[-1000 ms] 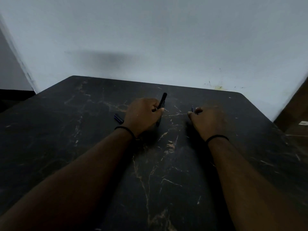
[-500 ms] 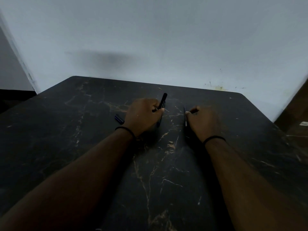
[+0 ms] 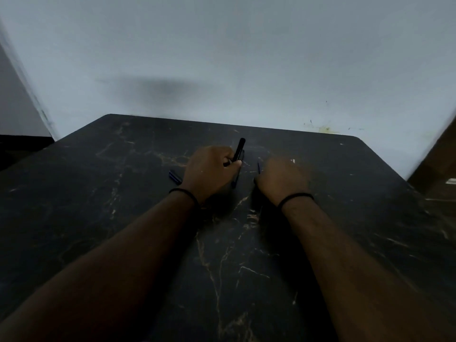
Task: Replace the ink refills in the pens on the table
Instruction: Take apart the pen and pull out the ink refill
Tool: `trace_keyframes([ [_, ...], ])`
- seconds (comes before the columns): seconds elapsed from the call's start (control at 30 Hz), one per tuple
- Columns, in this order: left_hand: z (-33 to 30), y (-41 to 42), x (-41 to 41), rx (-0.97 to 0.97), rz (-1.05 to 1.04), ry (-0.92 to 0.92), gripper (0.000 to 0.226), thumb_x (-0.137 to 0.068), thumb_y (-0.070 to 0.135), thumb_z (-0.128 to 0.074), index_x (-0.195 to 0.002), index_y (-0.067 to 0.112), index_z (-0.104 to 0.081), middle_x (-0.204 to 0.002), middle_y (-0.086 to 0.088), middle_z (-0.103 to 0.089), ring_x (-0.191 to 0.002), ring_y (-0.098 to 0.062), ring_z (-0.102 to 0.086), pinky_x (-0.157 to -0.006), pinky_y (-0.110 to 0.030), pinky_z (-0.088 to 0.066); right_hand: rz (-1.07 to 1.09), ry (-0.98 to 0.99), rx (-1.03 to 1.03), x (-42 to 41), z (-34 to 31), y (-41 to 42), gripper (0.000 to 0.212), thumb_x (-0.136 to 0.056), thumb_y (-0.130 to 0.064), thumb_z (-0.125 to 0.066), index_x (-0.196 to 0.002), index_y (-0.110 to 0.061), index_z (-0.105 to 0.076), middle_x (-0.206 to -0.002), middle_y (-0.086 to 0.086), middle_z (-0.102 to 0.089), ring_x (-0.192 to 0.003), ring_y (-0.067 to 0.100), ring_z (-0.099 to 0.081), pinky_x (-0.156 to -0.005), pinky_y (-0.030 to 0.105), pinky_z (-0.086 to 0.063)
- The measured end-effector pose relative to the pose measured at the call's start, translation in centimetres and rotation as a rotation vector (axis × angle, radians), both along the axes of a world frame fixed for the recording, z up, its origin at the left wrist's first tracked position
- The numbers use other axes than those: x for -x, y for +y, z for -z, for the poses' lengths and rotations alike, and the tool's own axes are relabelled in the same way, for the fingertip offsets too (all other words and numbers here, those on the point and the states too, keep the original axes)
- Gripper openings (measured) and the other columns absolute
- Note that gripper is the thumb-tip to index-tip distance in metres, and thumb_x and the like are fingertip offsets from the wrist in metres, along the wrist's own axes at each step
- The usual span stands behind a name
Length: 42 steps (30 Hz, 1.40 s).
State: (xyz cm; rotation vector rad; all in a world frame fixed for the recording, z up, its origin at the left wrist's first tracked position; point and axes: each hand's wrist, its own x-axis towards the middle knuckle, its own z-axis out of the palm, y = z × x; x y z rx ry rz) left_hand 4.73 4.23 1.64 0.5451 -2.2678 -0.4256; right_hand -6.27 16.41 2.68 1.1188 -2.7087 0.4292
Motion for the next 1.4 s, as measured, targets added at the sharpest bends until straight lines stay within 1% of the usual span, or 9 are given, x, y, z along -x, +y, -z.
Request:
trace_keyframes([
  [0.17, -0.1, 0.0, 0.0, -0.011, 0.000, 0.011, 0.051, -0.083, 0.024, -0.073, -0.052, 0.028, -0.033, -0.048, 0.009, -0.038, -0.048, -0.007, -0.036, -0.053, -0.026, -0.033, -0.026, 0.009, -0.071, -1.2, -0.3, 0.3, 0.024, -0.089, -0.031, -0.059, -0.102, -0.015, -0.071, -0.112, 0.008, -0.070, -0.104, 0.031, -0.066, -0.090, 0.038, -0.051],
  [0.33, -0.1, 0.0, -0.1, -0.008, -0.007, 0.013, 0.048, -0.084, 0.025, -0.072, -0.053, 0.025, -0.036, -0.049, 0.008, -0.040, -0.048, -0.009, -0.039, -0.052, -0.027, -0.035, -0.058, -0.072, -0.024, -1.9, 0.1, 0.3, 0.028, -0.087, -0.040, -0.057, -0.092, -0.016, -0.069, -0.100, 0.007, -0.071, -0.092, 0.029, -0.066, -0.068, 0.029, -0.042],
  [0.47, 0.0, -0.3, -0.1, -0.010, -0.019, -0.006, 0.039, -0.086, 0.028, -0.070, -0.057, 0.020, -0.045, -0.051, 0.006, -0.044, -0.050, -0.011, -0.042, -0.054, -0.031, -0.042, -0.057, -0.163, 0.367, -1.3, -0.1, 0.0, 0.018, -0.086, -0.031, -0.056, -0.079, -0.016, -0.049, -0.067, -0.001, -0.052, -0.063, 0.020, -0.053, -0.055, 0.027, -0.034],
  [0.63, -0.1, -0.5, -0.2, 0.006, -0.039, -0.029, 0.035, -0.088, 0.030, -0.067, -0.060, 0.024, -0.047, -0.054, 0.008, -0.046, -0.051, -0.009, -0.045, -0.057, -0.034, -0.049, -0.230, 0.002, 0.774, -1.6, -0.1, 0.2, 0.034, -0.093, -0.016, -0.053, -0.122, -0.025, -0.037, -0.062, -0.007, -0.051, -0.049, 0.011, -0.053, -0.045, 0.023, -0.039],
  [0.77, 0.0, -0.7, -0.3, 0.010, -0.050, -0.023, 0.034, -0.090, 0.031, -0.066, -0.063, 0.031, -0.045, -0.058, 0.011, -0.048, -0.055, -0.011, -0.049, -0.060, -0.035, -0.053, -0.449, -0.086, 0.915, -1.6, 0.2, 0.3, 0.028, -0.099, -0.015, -0.048, -0.122, -0.022, -0.062, -0.100, -0.005, -0.072, -0.088, 0.005, -0.067, -0.074, 0.028, -0.057],
  [0.9, 0.0, -0.9, -0.4, 0.019, -0.075, -0.037, 0.022, -0.090, 0.034, -0.066, -0.072, 0.030, -0.053, -0.061, 0.013, -0.048, -0.057, -0.008, -0.050, -0.059, -0.028, -0.048, -0.474, -0.209, 0.980, -2.0, 0.4, -0.1, 0.028, -0.096, -0.013, -0.056, -0.122, -0.021, -0.063, -0.115, -0.012, -0.070, -0.105, -0.003, -0.064, -0.092, 0.022, -0.053],
  [1.1, 0.0, -1.0, -0.3, 0.010, -0.081, -0.046, 0.021, -0.090, 0.034, -0.066, -0.073, 0.030, -0.053, -0.060, 0.016, -0.046, -0.057, -0.001, -0.047, -0.055, -0.025, -0.041, -0.499, -0.135, 0.903, -1.9, 0.4, 0.5, 0.052, -0.092, -0.010, -0.045, -0.142, -0.024, -0.052, -0.114, -0.002, -0.071, -0.062, 0.003, -0.059, -0.060, 0.027, -0.053],
  [1.23, 0.0, -0.9, -0.3, 0.018, -0.072, -0.053, 0.017, -0.090, 0.033, -0.066, -0.076, 0.028, -0.057, -0.062, 0.015, -0.047, -0.057, -0.002, -0.048, -0.052, -0.021, -0.034, -0.577, -0.082, 0.818, -2.0, -0.1, 0.7, 0.067, -0.090, -0.001, -0.042, -0.154, -0.021, -0.034, -0.161, -0.001, -0.029, -0.137, 0.003, -0.043, -0.101, 0.021, -0.046],
  [1.4, -0.2, -0.7, -0.3, 0.029, -0.043, -0.090, 0.014, -0.090, 0.031, -0.067, -0.079, 0.029, -0.058, -0.065, 0.014, -0.047, -0.058, -0.005, -0.048, -0.058, -0.026, -0.044, -0.588, -0.013, 0.740, -1.7, -0.3, 0.5, 0.074, -0.094, 0.003, -0.043, -0.159, -0.023, -0.017, -0.167, -0.004, -0.009, -0.147, -0.005, -0.010, -0.094, -0.003, -0.029],
])
